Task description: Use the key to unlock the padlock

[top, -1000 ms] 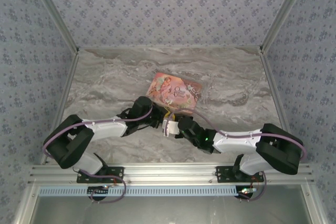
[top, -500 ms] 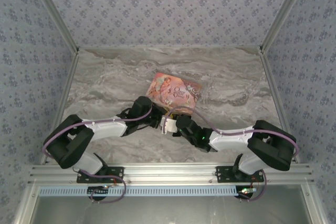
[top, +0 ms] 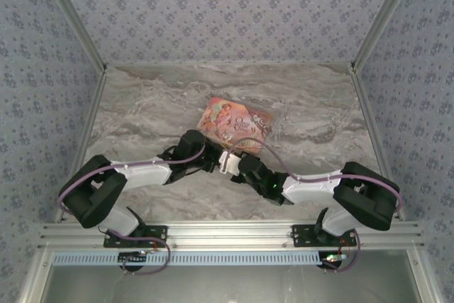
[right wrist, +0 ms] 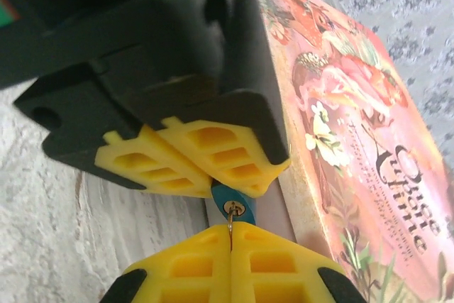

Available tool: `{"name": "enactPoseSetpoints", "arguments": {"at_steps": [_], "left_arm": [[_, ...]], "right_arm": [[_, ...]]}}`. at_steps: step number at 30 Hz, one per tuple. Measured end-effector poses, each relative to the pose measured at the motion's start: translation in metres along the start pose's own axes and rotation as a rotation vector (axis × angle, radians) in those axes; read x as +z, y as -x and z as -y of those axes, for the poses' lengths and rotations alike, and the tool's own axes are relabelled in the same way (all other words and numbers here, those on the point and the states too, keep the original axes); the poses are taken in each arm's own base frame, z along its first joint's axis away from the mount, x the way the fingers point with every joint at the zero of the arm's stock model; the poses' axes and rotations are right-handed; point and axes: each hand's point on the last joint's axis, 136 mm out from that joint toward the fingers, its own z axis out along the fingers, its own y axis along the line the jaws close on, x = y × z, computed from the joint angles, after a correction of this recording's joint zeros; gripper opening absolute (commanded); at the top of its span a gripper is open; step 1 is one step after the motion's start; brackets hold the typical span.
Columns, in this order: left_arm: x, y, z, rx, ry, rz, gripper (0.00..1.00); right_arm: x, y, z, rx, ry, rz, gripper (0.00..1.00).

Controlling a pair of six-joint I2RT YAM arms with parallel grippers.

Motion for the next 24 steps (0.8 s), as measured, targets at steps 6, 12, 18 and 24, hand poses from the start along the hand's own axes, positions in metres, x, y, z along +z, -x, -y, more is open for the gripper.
{"name": "enactPoseSetpoints", "arguments": {"at_steps": [6,12,18,24], "left_arm": [[-0.0002,0.0038,-0.0002,-0.002,0.000,0.017,0.00],[-0.0003,0.0074,0.0000,-0.004,-0.001,0.034,0.00],[-0.0004,0.0077,0.0001,-0.004,-0.002,0.036,0.00],[-0.0004,0.0087,0.0000,-0.002,-0.001,0.043,0.16]], "right_arm": [[0.0041,-0.0001,-0.0017,0.265,0.000,0.007,0.00],[0.0080,0.0011,-0.0015,0.456,-0.005,0.021,0.00],[0.0085,0.0010,-0.0016,0.524,-0.004,0.022,0.00],[0.0091,0.0015,-0.0024,0.589,0.003,0.014,0.00]]}}
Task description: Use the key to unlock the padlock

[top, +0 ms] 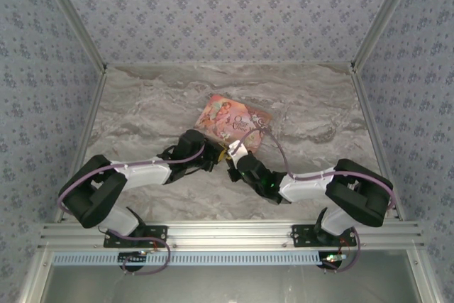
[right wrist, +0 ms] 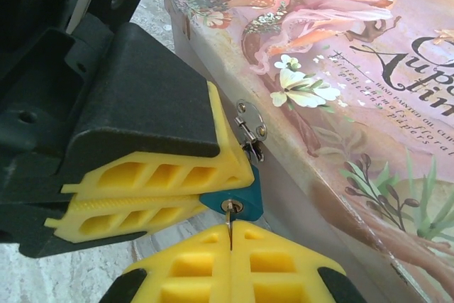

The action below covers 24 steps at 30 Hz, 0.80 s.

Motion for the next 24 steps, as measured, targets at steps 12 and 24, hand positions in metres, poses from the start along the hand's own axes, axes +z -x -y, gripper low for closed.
{"name": "enactPoseSetpoints", "arguments": {"at_steps": [12,24], "left_arm": [[-0.008,-0.007,0.008,0.035,-0.020,-0.029,0.54],[-0.069,0.030,0.027,0.166,-0.047,0.144,0.74]], "right_arm": [[0.001,-0.010,0.005,0.120,-0.012,-0.038,0.00],[-0.005,-0.028,0.014,0.450,0.036,-0.067,0.00]]}}
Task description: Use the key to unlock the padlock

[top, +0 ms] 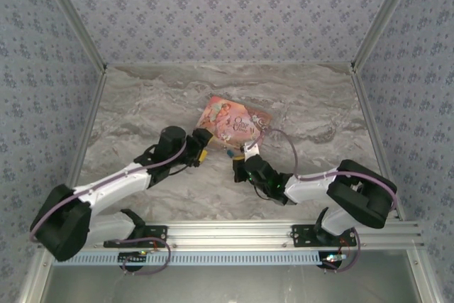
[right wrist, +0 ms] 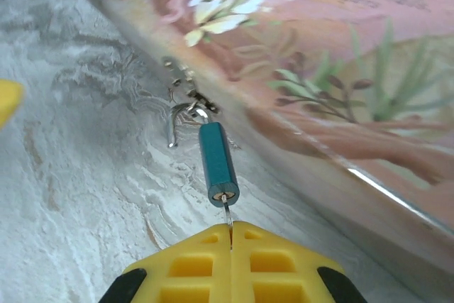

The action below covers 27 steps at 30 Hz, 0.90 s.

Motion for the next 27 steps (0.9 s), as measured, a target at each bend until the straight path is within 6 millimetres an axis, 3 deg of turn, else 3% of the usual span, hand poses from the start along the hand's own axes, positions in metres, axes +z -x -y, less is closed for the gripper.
{"name": "enactPoseSetpoints", "arguments": {"at_steps": [7,13,17,23,27], "left_arm": [[-0.029,0.021,0.015,0.159,0.027,0.125,0.75],[-0.036,0.036,0.010,0.221,0.078,0.179,0.77],[-0.036,0.051,0.009,0.235,0.110,0.202,0.78],[-0.034,0.073,0.021,0.275,0.125,0.215,0.92],[-0.026,0.088,0.029,0.342,0.143,0.195,0.99]], "right_arm": [[0.002,-0.003,0.021,0.364,0.027,-0.049,0.05],[0.003,0.002,0.023,0.567,0.073,-0.080,0.14],[0.003,0.003,0.026,0.650,0.078,-0.095,0.33],[-0.004,0.001,0.032,0.658,0.047,-0.112,0.51],[-0.020,0.014,0.036,0.589,0.028,-0.081,0.79]]}}
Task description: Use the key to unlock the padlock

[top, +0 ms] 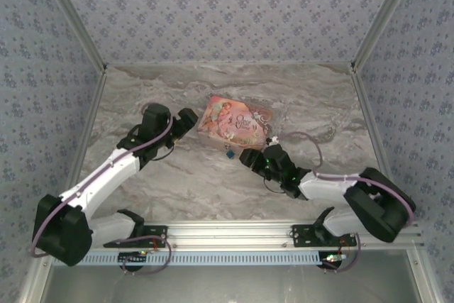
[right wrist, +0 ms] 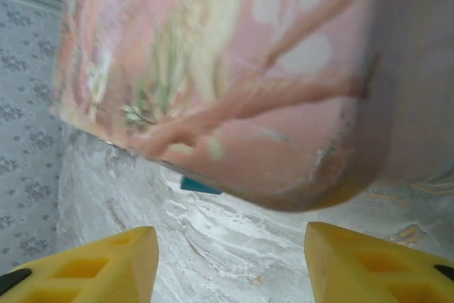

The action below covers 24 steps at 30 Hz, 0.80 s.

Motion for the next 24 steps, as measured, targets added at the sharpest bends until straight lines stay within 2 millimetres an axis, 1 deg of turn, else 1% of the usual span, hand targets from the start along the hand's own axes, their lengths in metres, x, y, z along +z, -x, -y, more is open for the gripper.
{"name": "enactPoseSetpoints", "arguments": {"at_steps": [2,3,4,6,8,13,16,21,24], "left_arm": [[0.009,0.004,0.001,0.039,0.004,-0.027,0.99],[0.015,0.005,0.001,0.057,0.005,-0.045,1.00],[0.021,0.006,0.001,0.074,0.004,-0.065,0.99],[0.036,0.006,0.001,0.106,-0.001,-0.108,1.00],[0.050,0.003,0.002,0.135,-0.006,-0.150,0.99],[0.080,-0.002,0.005,0.189,-0.021,-0.219,0.99],[0.095,-0.006,0.004,0.204,-0.021,-0.256,1.00],[0.109,-0.018,-0.011,0.208,0.007,-0.311,0.99],[0.110,-0.022,-0.019,0.216,0.025,-0.324,0.99]], "right_arm": [[-0.009,0.008,-0.002,-0.041,0.000,0.020,0.93],[-0.015,0.014,-0.004,-0.051,0.008,0.035,0.98],[-0.018,0.019,-0.005,-0.059,0.016,0.045,0.99],[-0.024,0.031,-0.004,-0.055,0.032,0.063,1.00],[-0.025,0.037,0.000,-0.042,0.035,0.057,1.00],[-0.021,0.025,0.005,-0.033,0.038,-0.018,1.00],[-0.019,0.023,0.008,-0.024,0.035,-0.035,1.00],[-0.015,0.024,0.013,-0.002,0.041,-0.065,1.00],[-0.013,0.027,0.014,0.010,0.054,-0.071,1.00]]}}
